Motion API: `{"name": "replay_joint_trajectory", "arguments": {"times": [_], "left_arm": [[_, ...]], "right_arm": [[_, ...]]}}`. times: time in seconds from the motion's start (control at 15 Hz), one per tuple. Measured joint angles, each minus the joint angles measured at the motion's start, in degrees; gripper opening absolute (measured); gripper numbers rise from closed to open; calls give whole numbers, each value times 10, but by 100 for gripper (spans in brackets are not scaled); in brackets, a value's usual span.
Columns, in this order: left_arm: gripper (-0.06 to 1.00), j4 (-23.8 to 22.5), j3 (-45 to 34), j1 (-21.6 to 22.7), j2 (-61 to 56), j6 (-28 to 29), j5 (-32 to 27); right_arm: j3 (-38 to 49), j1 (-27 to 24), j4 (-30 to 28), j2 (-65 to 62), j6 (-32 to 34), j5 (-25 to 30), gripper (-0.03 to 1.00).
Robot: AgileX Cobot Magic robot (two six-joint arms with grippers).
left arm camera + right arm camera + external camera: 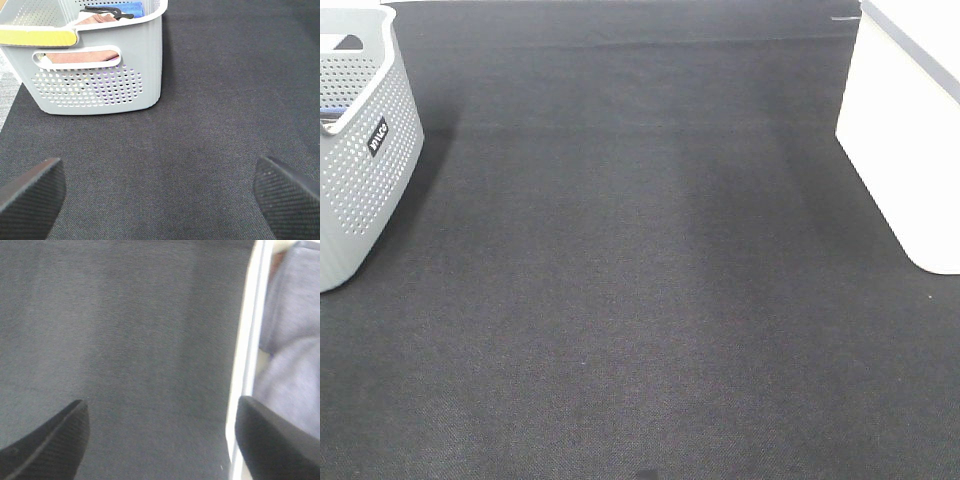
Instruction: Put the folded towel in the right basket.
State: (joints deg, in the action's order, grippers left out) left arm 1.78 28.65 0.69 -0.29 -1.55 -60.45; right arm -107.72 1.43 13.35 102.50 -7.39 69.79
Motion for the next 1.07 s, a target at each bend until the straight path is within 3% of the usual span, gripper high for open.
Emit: {"name": "replay_joint_trajectory", "arguments": {"times": [0.27,0.87,0.93,1.0,1.07], "left_arm": [[97,0,0,0,0,0,0],[97,0,0,0,0,0,0],[97,0,0,0,0,0,0],[97,0,0,0,0,0,0],[97,0,0,0,0,0,0]], "right_arm": [[72,0,-41,-78,31,-1,75],[594,0,-68,-419,45,-2,75],[594,0,-68,-419,45,-2,75],[680,0,-76,-503,45,-2,75],[680,0,-76,-503,45,-2,75]]}}
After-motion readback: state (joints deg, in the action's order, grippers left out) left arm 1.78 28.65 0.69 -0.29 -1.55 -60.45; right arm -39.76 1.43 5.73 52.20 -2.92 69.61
